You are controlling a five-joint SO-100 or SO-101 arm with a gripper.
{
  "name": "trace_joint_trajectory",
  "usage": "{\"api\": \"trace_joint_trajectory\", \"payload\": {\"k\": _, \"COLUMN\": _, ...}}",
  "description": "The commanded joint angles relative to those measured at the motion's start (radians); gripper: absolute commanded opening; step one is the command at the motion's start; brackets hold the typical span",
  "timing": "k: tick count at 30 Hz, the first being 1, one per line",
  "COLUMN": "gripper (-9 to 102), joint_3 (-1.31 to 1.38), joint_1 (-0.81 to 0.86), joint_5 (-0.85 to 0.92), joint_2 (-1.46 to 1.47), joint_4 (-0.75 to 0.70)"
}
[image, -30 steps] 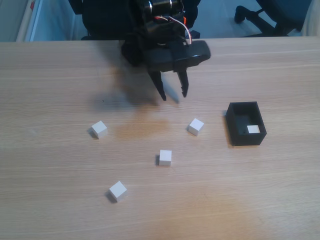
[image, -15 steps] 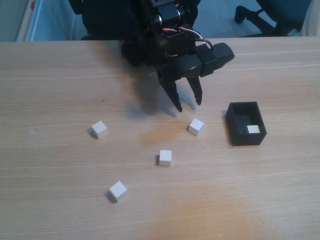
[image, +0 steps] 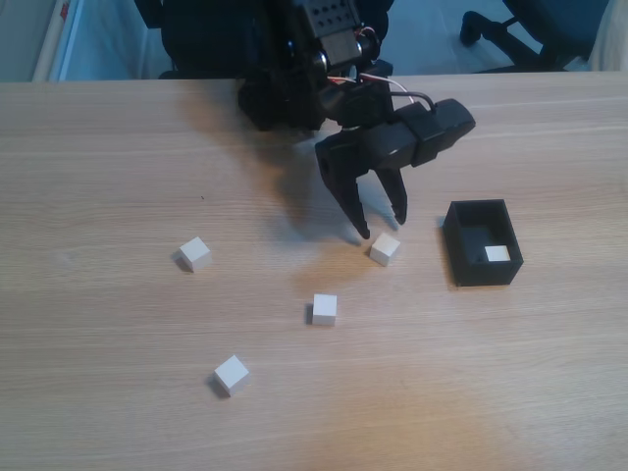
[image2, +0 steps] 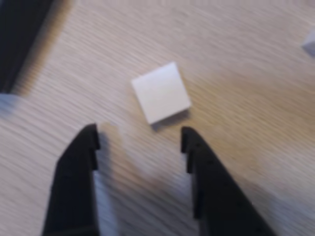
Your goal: Pick blocks and place them in the box.
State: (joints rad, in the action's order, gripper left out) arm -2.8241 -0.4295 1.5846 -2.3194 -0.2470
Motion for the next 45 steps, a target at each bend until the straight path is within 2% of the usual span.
{"api": "trace_joint_trajectory", "payload": {"k": 1, "gripper": 17, "joint_3": 0.072, "joint_1": 0.020, "joint_5": 0.009, "joint_2": 0.049, "joint_4": 0.044}}
{"api": "trace_joint_trajectory", "payload": {"k": 16, "gripper": 16, "joint_3": 0.143, "joint_1": 0.034, "joint_5": 0.015, "joint_2": 0.218, "joint_4": 0.153}}
{"api": "trace_joint_trajectory", "payload": {"k": 26, "gripper": 7, "joint_3": 0.209, "joint_1": 0.040, "joint_5": 0.009, "joint_2": 0.302, "joint_4": 0.156}}
{"api": "trace_joint_trajectory", "payload": {"k": 36, "gripper": 0, "joint_3": 0.225, "joint_1": 0.018, "joint_5": 0.061, "joint_2": 0.230, "joint_4": 0.061}}
{"api": "trace_joint_trajectory", "payload": {"k": 45, "gripper": 1, "joint_3": 0.482, "joint_1": -0.124, "joint_5": -0.072, "joint_2": 0.206, "joint_4": -0.137}}
